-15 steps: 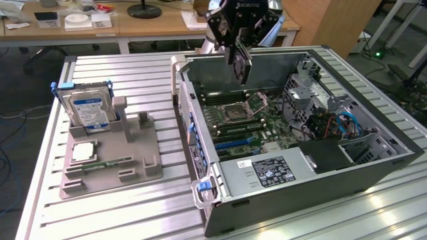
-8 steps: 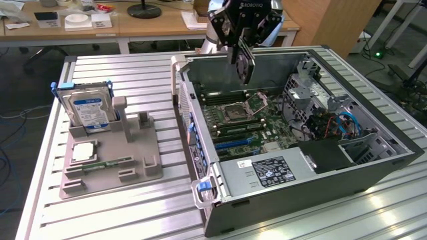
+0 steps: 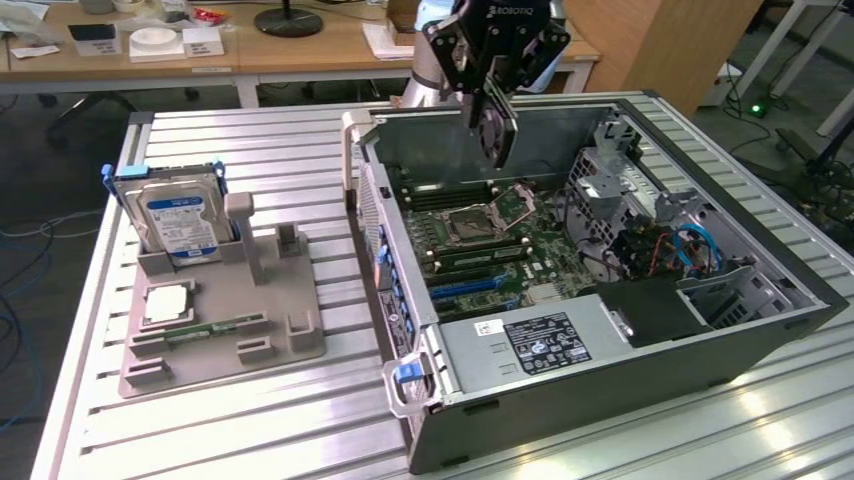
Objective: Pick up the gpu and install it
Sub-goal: 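Pick up the gpu and move the gpu toward the slot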
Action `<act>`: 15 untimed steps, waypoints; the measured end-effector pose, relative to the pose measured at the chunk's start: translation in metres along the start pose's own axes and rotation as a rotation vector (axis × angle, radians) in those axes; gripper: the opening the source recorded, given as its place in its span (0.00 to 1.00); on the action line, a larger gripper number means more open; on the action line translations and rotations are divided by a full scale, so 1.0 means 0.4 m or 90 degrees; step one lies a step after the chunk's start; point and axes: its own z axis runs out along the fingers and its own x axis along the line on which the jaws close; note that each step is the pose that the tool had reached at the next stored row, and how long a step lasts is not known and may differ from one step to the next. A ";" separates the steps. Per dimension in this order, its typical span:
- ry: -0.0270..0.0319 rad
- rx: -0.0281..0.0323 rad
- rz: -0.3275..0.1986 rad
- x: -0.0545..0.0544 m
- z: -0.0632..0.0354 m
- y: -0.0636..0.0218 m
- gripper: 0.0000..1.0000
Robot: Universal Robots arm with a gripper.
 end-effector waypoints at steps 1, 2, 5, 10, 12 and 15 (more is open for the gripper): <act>0.0000 0.0000 0.000 -0.003 0.000 0.000 0.28; 0.0000 0.0000 0.000 -0.005 0.000 0.000 0.28; 0.0000 -0.0001 0.000 -0.012 0.001 0.000 0.28; 0.0000 0.0000 0.000 -0.023 0.001 0.000 0.28; 0.0000 0.0000 0.000 -0.028 0.002 0.000 0.28; 0.0000 0.0000 0.000 -0.036 0.002 0.000 0.28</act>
